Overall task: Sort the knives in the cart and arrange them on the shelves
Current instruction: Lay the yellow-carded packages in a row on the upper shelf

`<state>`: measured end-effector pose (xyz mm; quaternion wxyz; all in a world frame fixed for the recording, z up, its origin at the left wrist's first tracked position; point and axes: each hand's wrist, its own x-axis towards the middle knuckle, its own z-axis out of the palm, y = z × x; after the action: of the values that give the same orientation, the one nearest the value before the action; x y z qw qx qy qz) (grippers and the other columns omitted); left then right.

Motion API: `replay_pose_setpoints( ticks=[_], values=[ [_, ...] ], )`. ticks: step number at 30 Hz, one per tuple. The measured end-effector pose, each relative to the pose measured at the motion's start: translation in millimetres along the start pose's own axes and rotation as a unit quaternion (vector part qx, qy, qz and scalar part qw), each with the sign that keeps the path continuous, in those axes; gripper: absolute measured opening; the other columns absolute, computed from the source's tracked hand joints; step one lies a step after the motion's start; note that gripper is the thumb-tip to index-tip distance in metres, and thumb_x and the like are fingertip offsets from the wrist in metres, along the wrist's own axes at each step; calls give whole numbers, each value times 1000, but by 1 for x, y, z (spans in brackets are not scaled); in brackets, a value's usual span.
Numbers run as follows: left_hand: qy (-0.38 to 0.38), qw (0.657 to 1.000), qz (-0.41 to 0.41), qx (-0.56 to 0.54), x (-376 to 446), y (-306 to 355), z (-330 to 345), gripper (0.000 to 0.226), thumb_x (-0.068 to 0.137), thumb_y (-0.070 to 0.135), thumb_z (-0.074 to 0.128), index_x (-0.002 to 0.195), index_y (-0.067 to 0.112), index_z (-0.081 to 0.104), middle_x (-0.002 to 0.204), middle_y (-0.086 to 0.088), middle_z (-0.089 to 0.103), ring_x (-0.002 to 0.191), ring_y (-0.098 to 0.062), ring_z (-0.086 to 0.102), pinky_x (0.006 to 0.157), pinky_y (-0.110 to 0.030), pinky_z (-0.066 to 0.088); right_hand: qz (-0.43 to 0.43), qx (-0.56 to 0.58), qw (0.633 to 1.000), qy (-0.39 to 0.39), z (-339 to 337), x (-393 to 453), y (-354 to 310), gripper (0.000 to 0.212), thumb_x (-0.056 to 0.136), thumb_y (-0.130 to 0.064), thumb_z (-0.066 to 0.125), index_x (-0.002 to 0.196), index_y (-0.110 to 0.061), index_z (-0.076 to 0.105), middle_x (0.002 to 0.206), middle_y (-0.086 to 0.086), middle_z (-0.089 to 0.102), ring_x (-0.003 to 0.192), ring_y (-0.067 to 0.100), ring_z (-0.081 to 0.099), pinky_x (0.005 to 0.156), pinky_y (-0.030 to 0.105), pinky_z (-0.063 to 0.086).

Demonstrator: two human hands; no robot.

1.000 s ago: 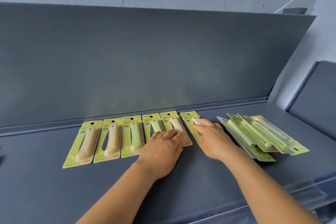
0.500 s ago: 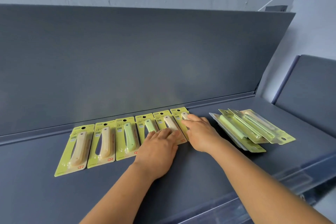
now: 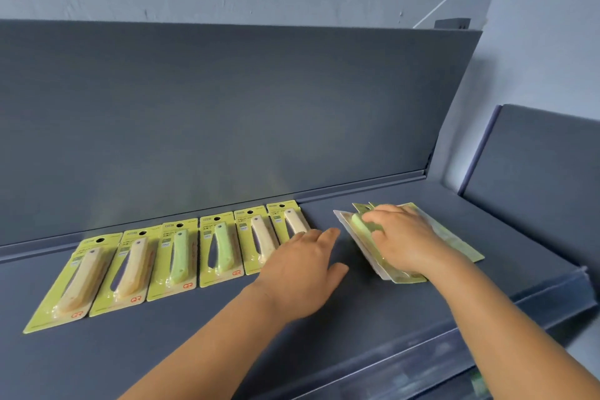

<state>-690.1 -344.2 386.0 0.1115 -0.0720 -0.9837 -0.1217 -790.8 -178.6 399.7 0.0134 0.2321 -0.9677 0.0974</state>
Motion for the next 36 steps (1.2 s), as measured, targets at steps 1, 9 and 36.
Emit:
replay_pose_setpoints(
  ticks=[1,9,36],
  values=[
    [-7,1000,-15,-12,9,10,5,53,95,44,43,141,21,31,128,-3,53,118,-23,47,93,-32,39,-6,0,1000,-16,0,2,9,43,96,-22,34,136,-36,44,148,-8,35,136,20,28,111,35,25],
    [43,975,-199,-94,56,60,35,49,91,27,46,136,14,32,104,-7,63,100,-27,56,76,-33,44,-64,27,997,-35,14,21,51,39,98,-35,32,135,-45,41,148,-17,28,136,19,24,108,39,24],
    [149,790,-363,-472,46,33,4,4,91,14,58,88,12,57,91,-5,69,78,-17,67,52,-21,50,33,458,888,12,-15,33,33,10,85,-22,64,94,-20,67,81,-7,72,66,12,67,54,26,50]
  ],
)
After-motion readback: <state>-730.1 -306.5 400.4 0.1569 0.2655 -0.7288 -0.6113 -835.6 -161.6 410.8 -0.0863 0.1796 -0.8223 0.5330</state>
